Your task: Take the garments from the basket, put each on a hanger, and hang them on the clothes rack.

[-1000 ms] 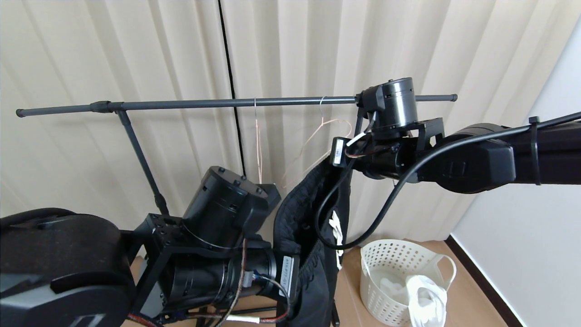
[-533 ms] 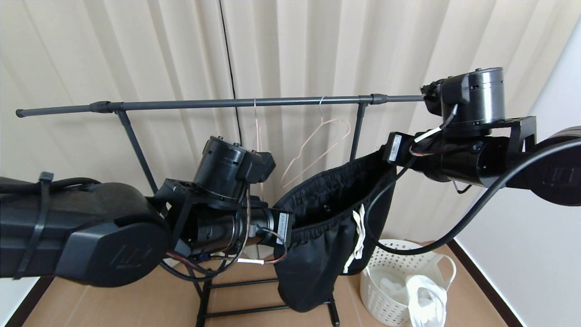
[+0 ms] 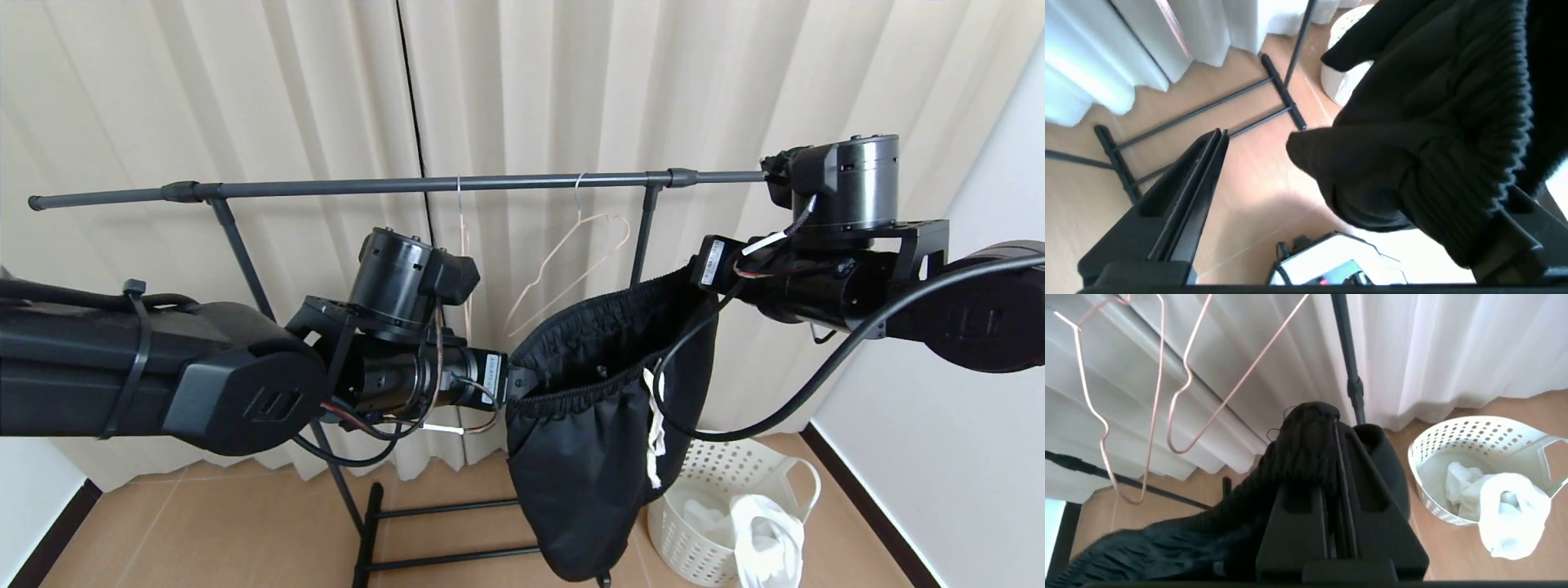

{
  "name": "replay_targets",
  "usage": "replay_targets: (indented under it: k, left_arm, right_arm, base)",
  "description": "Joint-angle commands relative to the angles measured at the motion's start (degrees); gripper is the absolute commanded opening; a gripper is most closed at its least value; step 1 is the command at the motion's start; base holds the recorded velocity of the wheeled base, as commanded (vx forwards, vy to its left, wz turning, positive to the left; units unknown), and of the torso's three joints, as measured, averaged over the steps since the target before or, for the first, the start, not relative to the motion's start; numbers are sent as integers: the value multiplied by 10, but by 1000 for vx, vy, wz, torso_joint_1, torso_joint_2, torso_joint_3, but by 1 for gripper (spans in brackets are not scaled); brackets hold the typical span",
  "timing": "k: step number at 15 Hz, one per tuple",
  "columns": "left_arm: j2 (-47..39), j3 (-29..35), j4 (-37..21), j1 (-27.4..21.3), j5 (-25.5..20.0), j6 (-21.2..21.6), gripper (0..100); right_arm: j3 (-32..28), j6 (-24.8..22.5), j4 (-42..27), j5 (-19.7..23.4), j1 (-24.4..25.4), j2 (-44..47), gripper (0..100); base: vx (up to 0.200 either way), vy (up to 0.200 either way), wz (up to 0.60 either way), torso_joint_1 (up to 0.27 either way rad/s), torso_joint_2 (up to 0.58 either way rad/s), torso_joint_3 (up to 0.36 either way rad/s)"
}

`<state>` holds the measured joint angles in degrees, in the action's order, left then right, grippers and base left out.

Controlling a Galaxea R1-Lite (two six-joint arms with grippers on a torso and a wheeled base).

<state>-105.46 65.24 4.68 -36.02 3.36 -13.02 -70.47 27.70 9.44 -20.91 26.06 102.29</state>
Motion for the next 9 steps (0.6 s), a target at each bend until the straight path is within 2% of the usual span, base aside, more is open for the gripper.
replay_targets:
  k: [1, 2, 5, 9]
  left_arm:
    - [16, 1, 2, 13, -9, 3, 100]
    - [19, 1, 2, 14, -20, 4, 100]
    - [57, -4, 0, 31, -108, 6, 100]
    - [85, -28, 1, 48, -136, 15, 100]
  right_arm:
    - [-3, 0, 0, 0, -3, 14, 0]
    - [-3, 0, 0, 0, -3, 15, 0]
    - [-2, 1, 0, -1, -4, 30, 0]
    - [-1, -2, 3, -2, -11, 33, 0]
  base:
    - [0, 0, 0, 0, 0, 0]
    - [0, 0, 0, 0, 0, 0]
    - [0, 0, 0, 0, 0, 0]
    - [0, 0, 0, 0, 0, 0]
